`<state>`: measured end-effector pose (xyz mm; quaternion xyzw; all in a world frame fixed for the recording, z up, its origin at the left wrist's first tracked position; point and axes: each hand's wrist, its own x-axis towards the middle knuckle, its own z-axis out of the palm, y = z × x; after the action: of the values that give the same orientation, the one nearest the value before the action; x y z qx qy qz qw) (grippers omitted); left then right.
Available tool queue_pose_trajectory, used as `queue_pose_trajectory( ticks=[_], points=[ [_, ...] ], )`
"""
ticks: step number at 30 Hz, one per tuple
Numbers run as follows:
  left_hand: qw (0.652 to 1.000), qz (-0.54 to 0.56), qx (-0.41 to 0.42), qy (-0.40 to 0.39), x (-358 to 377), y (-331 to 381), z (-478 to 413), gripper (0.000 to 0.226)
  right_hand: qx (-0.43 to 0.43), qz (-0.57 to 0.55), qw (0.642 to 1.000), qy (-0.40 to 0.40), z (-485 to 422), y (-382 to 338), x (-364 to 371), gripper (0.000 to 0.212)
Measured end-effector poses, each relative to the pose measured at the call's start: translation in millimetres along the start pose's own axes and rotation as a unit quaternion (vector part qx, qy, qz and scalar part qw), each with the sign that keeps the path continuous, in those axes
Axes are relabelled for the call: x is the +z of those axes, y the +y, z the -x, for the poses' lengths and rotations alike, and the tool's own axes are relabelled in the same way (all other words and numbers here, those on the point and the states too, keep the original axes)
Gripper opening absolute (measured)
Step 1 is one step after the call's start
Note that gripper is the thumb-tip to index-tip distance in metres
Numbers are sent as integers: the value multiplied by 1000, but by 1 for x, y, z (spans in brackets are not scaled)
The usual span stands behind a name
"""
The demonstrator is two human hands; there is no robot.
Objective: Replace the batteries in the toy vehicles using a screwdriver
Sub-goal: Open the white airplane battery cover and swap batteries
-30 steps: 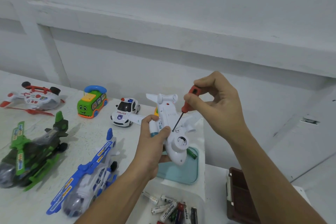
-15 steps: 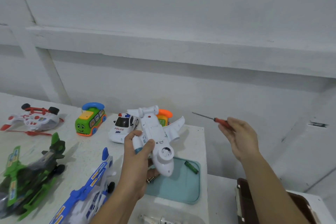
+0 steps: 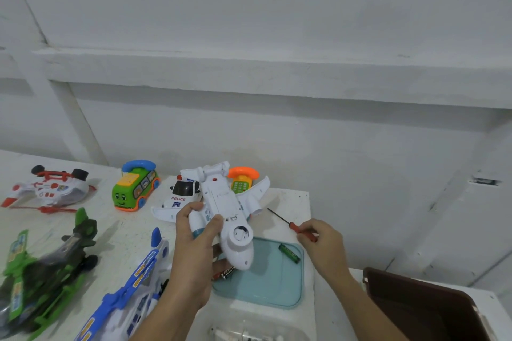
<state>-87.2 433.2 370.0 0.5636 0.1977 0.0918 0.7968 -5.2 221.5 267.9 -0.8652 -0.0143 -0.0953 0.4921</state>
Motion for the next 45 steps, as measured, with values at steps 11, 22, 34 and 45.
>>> queue_pose_trajectory(
  ticks=[11,22,34,45],
  points=[
    [1000,6,-8,-23,-1,-8,1,26,71,-45,996,-27,-6,-4,-13,19],
    [998,-24,13,-56,4,-6,7,30,-2,-81,996,44,8,-83,-31,10],
    [980,-69,65,-173,10,22,21,36,-36,-101,987,-119,39,-150,-14,46],
    [968,-45,142,-201,12,31,27,36,70,-431,888,-144,26,-124,-33,58]
  ],
)
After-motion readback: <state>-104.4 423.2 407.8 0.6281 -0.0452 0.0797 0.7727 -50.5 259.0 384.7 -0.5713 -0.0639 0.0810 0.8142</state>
